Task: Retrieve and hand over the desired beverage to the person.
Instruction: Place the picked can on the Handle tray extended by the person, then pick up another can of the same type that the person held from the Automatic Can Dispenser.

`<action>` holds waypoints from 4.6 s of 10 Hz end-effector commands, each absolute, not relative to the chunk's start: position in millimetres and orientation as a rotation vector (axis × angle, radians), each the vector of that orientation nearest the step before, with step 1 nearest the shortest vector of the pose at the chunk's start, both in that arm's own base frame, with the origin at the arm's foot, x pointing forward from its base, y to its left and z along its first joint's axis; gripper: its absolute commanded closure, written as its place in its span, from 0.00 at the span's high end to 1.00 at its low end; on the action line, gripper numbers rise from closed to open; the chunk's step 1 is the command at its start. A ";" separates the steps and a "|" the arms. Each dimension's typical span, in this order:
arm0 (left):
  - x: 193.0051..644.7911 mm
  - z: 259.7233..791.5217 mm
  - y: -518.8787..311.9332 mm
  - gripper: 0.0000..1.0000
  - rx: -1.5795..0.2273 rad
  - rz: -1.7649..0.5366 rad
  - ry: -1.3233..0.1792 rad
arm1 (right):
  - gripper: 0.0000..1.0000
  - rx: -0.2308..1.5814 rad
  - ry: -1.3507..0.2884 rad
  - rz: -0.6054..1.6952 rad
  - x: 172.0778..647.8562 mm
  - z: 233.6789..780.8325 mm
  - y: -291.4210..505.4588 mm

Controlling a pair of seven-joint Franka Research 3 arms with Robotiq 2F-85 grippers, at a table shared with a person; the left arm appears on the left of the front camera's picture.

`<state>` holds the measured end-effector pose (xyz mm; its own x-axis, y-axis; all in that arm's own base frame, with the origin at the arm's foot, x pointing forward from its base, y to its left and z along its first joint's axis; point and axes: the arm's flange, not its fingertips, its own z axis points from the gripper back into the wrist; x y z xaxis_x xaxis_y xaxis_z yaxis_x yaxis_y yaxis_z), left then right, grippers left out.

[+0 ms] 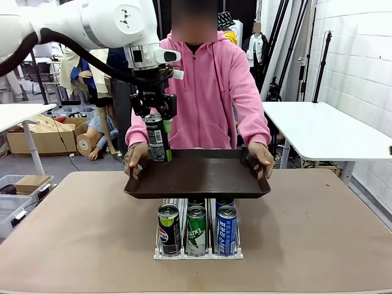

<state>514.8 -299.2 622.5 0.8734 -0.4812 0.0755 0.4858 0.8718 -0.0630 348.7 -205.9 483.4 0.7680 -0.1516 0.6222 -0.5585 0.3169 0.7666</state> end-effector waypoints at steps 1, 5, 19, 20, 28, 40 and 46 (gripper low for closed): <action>515.5 621.6 -307.2 0.00 -0.046 -0.518 -0.061 | 1.00 1.260 -0.701 0.303 348.3 482.9 -204.2; 520.6 594.5 -313.4 0.00 0.011 -0.518 -0.040 | 1.00 1.260 -0.701 0.303 348.3 482.9 -204.2; 522.2 593.8 -317.3 1.00 0.051 -0.557 -0.050 | 1.00 1.260 -0.701 0.303 348.3 482.9 -204.2; 522.3 601.1 -316.5 1.00 0.057 -0.549 -0.055 | 1.00 1.260 -0.701 0.303 348.3 482.9 -204.2; 513.2 635.2 -315.5 1.00 0.043 -0.562 -0.091 | 1.00 1.260 -0.701 0.303 348.3 482.9 -204.2; 513.2 635.2 -315.5 1.00 0.043 -0.562 -0.091 | 1.00 1.260 -0.701 0.303 348.3 482.9 -204.2; 488.7 655.7 -299.3 1.00 -0.039 -0.525 -0.142 | 1.00 1.260 -0.701 0.303 348.3 482.9 -204.2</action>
